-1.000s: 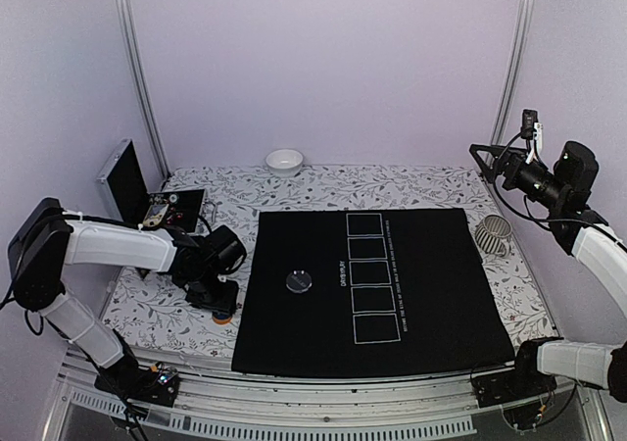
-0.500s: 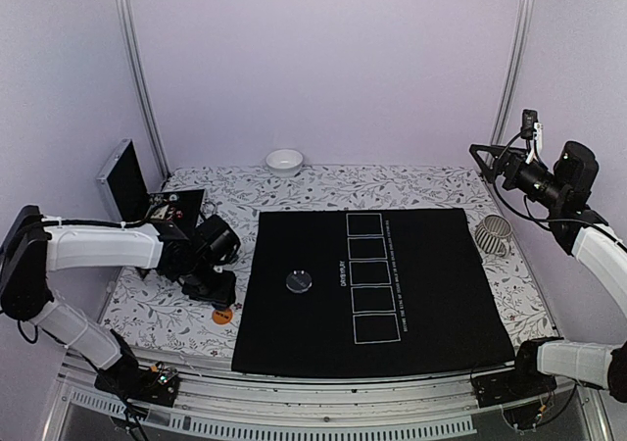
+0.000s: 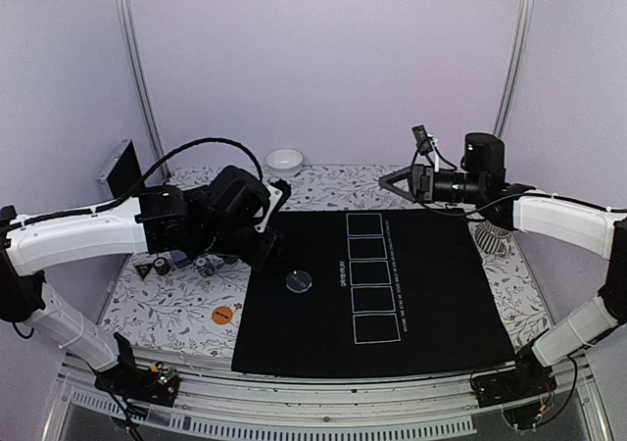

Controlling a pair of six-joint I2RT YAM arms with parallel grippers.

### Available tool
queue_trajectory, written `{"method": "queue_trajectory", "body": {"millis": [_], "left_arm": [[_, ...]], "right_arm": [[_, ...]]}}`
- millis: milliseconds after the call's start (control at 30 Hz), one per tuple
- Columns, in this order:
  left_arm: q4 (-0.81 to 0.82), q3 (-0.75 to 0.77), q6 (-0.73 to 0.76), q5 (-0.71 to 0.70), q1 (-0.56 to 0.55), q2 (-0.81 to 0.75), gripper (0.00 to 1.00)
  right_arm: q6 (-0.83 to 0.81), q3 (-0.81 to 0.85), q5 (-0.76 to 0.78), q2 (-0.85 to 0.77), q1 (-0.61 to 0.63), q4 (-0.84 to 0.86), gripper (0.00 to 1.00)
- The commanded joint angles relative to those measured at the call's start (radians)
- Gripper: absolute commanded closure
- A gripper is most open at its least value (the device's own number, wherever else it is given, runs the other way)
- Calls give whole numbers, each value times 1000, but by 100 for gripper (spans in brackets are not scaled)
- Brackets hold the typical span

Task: Distribute texas hold em gaming equipment
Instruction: Pass from the left arm to the right

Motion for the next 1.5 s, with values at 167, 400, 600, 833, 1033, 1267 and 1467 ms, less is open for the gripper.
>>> {"method": "queue_trajectory", "body": {"millis": [167,400,600,833,1033,1267,1467], "left_arm": [[221,24,325,-181,-200,-4,63],[295,18,426,-304,-254,19,58],[295,28,443,-338,-282,39,58],[298,30,444,-348,-282,50,59],[294,28,440,-366,-282,47,60],[294,22,429,-384,-283,52,60],[295,20,422,-389,-282,49,60]], "right_arm": [[98,177,-261,190,233,4,49],[144,214,-293,280,320,67,56],[142,252,-309,331,355,70,60],[137,288,-315,371,366,67,67],[116,285,-300,358,369,63,74],[110,296,-290,384,391,48,73],[79,308,-242,377,401,2,93]]}}
